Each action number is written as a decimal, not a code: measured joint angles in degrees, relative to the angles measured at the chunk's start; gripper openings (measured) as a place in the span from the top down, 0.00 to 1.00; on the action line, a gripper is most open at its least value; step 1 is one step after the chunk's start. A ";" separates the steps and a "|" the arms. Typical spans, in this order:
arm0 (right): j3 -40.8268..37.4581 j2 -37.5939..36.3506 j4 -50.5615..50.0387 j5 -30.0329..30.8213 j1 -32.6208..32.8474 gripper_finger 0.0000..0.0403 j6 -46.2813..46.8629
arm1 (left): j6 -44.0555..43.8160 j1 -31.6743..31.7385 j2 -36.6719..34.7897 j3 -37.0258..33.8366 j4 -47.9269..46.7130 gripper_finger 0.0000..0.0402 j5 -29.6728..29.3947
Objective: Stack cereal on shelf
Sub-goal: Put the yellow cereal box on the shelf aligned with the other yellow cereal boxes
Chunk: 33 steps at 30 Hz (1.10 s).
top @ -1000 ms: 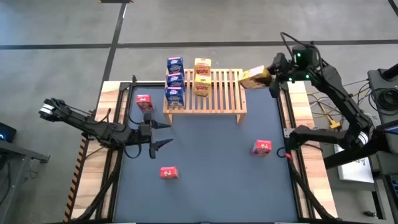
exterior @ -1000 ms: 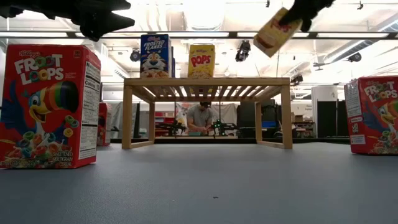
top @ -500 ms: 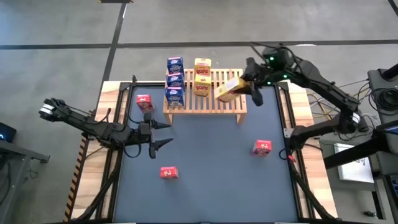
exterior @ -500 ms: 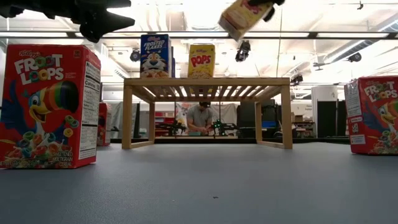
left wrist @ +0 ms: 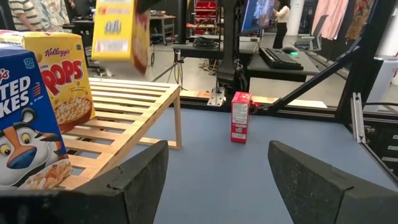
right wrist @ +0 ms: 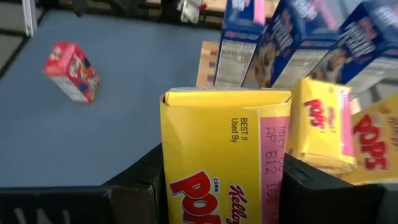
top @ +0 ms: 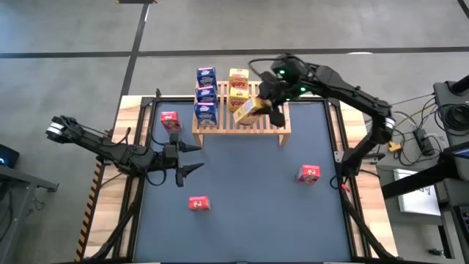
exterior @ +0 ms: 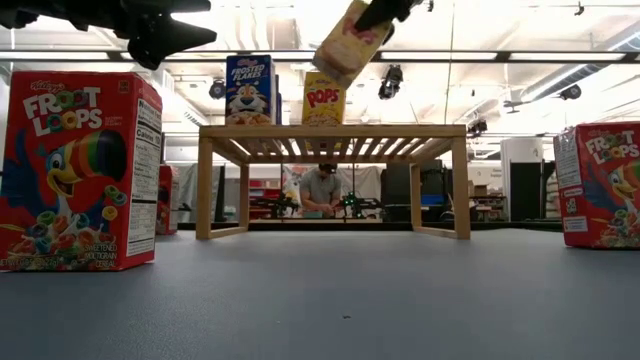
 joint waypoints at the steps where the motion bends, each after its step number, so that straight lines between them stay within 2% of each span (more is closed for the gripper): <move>1: 1.38 1.44 -1.29 0.36 0.22 0.59 -0.37 | 0.00 0.00 0.00 0.00 -0.05 0.35 0.00; 7: 9.26 8.35 -8.66 3.40 1.51 0.60 -1.62 | -0.02 0.00 0.00 0.00 -0.29 0.35 0.00; 17: 14.61 14.35 -10.20 8.78 4.48 0.60 -2.23 | -0.21 0.02 0.00 0.00 -0.43 0.35 0.00; 25: 15.36 16.13 -10.29 15.02 5.62 0.58 -0.80 | -0.22 0.02 -0.02 0.00 -0.51 0.35 0.00; 33: 15.36 16.22 -10.26 15.27 5.68 0.53 3.16 | -0.23 0.02 -0.02 0.00 -1.03 0.35 0.00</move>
